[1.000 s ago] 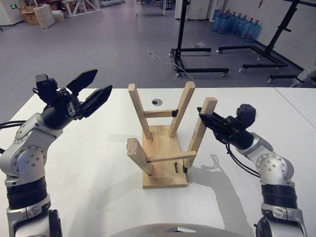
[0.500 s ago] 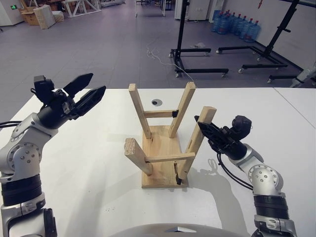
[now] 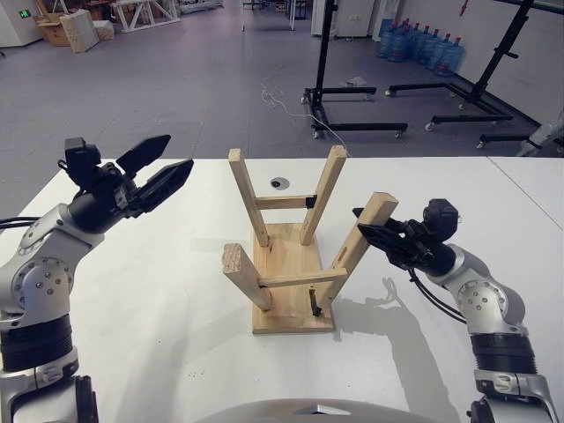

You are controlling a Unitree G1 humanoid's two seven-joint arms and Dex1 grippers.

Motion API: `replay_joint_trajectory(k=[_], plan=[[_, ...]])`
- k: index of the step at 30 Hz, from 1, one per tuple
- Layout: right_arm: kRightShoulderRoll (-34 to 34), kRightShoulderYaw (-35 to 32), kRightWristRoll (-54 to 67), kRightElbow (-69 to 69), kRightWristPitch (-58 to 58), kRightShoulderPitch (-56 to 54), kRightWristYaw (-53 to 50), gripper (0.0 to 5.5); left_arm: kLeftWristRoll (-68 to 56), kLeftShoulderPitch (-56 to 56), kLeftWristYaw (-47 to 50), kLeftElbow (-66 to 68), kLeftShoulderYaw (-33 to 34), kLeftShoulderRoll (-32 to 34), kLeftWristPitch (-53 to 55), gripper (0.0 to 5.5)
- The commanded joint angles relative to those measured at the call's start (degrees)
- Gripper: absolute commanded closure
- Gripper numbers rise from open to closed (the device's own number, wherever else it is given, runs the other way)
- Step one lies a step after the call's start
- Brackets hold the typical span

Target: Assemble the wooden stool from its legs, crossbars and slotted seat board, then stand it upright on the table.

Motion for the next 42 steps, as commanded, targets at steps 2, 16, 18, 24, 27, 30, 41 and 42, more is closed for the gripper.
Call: replay_joint_trajectory(k=[2,16,18,24,27,30,41,42], plan=[[-3.36,2.45,-6.73,-1.54,-2.62,2.1,0.94,3.46,-0.18,1.49,0.77,-1.22,0.39,0.2,0.26,0.1],[-7.68,7.21,-10.39,-2.92,-10.81,4.44,3.97,3.46,-0.46,3.08,0.37,-1.32,0.64,0.53,-0.26,0.1],[-8.93,7.3,-10.14,-1.9,-10.17,3.66,5.21,3.46,-0.36,3.04,0.18,-1.2,0.58,0.54,-0.39,0.1],[-10.51,6.79,-10.02,0.47,-9.91,4.05,6.67,3.46,-0.09,3.47,-0.06,-1.49,0.46,0.35,-0.64,0.1],[-10.06,6.75,-9.58,-1.48,-10.14,3.97,6.14,3.46,-0.03,3.83,0.01,-1.65,0.57,0.31,-0.68,0.1],[-9.23,6.44,-9.16,-2.23,-10.84,3.07,5.67,3.46,0.04,4.11,0.28,-1.99,0.48,-0.05,-0.88,0.1],[-8.6,6.12,-8.47,-4.87,-10.86,3.16,5.22,3.46,-5.74,10.46,-3.04,-14.18,3.83,2.41,-0.55,0.1],[-8.54,6.14,-8.5,-4.62,-10.82,2.94,5.28,3.46,-5.67,11.82,-3.96,-14.71,3.06,2.77,-0.11,0.1]])
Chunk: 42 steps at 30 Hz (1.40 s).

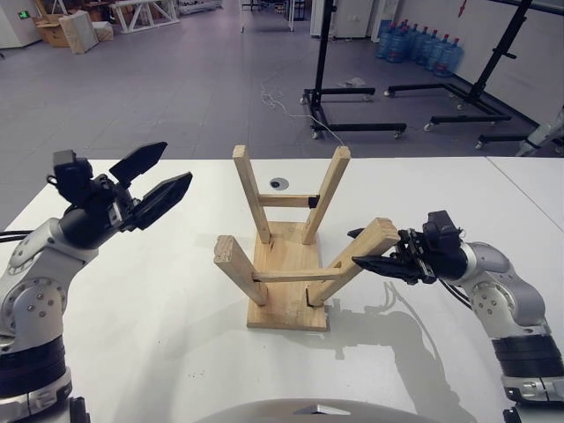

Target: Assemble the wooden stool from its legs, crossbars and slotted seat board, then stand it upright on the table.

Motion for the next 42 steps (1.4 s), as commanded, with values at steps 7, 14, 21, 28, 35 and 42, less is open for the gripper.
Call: replay_joint_trajectory(k=[7,14,21,28,35,42], plan=[[-0.06,1.22,-1.64,0.79,2.92,-2.12,0.48,3.46,2.68,3.26,-1.66,-2.61,-9.07,0.79,1.81,0.1],[1.01,1.64,-2.18,0.03,3.1,-2.26,0.53,3.46,8.41,1.11,0.49,0.52,-14.3,1.89,2.75,0.1],[1.79,1.14,-2.23,-0.34,3.22,-1.17,0.35,3.46,13.64,2.81,0.69,2.81,-18.17,4.12,2.18,0.1],[2.95,1.85,-3.25,-1.09,1.1,1.1,0.27,3.46,16.84,2.8,2.34,5.88,-21.77,4.77,0.92,0.1],[3.47,2.02,-3.43,-1.92,-0.25,2.71,-0.19,3.46,18.56,3.12,2.76,7.82,-24.71,5.84,0.22,0.1],[3.66,2.23,-3.7,-2.16,-1.79,3.26,-0.09,3.46,21.13,2.26,4.11,10.84,-28.7,6.32,-0.51,0.1]])
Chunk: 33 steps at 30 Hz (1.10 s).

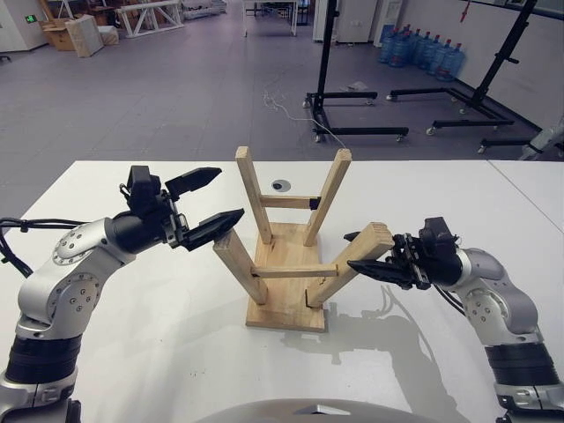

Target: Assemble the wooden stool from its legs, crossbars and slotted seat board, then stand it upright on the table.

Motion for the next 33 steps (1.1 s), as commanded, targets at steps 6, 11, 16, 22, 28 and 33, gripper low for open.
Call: replay_joint_trajectory(k=[6,11,16,22,28,33], plan=[[0.58,1.65,-2.33,0.04,-0.44,1.94,0.1,3.46,13.39,6.59,2.77,7.61,-10.78,2.83,4.27,0.1],[0.59,1.35,-2.39,-0.06,-0.76,1.58,-0.28,3.46,15.17,7.54,3.4,8.81,-13.23,2.92,2.66,0.1],[1.66,0.69,-2.33,-1.1,-2.39,2.42,-0.77,3.46,15.98,7.8,4.48,9.78,-15.23,2.89,1.52,0.1],[3.18,1.78,-3.28,-4.09,-4.84,5.51,-2.02,3.46,15.26,8.04,5.1,10.47,-15.5,3.63,0.47,0.1],[4.21,3.03,-5.23,-2.98,-7.39,4.97,-3.15,3.46,15.31,7.08,5.0,11.1,-16.33,4.24,-0.01,0.1],[3.46,3.61,-4.58,-1.66,-5.84,3.28,-4.32,3.46,15.28,5.98,4.91,11.34,-17.1,4.52,-0.17,0.1]])
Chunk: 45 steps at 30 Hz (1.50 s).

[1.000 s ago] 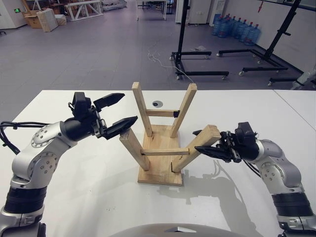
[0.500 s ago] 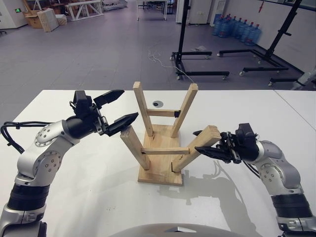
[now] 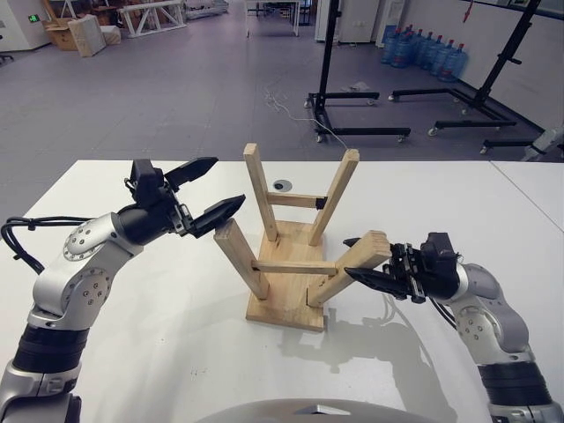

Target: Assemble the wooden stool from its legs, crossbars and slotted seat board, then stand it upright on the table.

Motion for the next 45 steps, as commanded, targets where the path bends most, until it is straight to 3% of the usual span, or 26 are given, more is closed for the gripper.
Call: replay_joint_trajectory(k=[1,3,4,15,23,31,40,45], plan=[[-0.24,3.02,-3.2,0.78,3.32,-2.07,-1.55,3.46,14.4,7.74,0.55,7.07,-12.07,2.89,8.34,0.1],[-0.57,2.58,-3.34,1.11,4.1,-2.71,-2.96,3.46,14.26,7.61,0.52,7.16,-12.14,3.02,8.23,0.1],[-0.97,2.54,-3.7,1.27,4.48,-2.97,-3.32,3.08,13.94,7.64,0.59,7.26,-11.79,2.94,8.13,0.1],[-1.29,1.05,-5.68,3.97,2.45,-4.65,-4.06,1.42,10.45,6.67,3.63,6.43,-8.46,2.0,9.42,0.1],[-4.86,2.53,-7.04,3.78,4.75,-2.26,0.93,1.42,3.85,7.06,10.89,-4.46,-8.52,-0.23,13.33,0.1],[-4.45,3.71,-10.82,6.57,2.82,-2.19,1.36,1.42,4.78,6.82,11.2,-5.06,-9.8,0.52,13.66,0.1],[-1.93,-2.36,-10.89,16.36,-4.01,-6.78,-1.07,1.42,4.93,6.54,11.12,-4.43,-9.65,0.61,13.53,0.1],[1.27,-3.99,-10.12,15.56,-6.29,-7.68,-3.13,1.42,3.16,5.04,14.11,-3.51,-9.89,-2.96,14.09,0.1]])
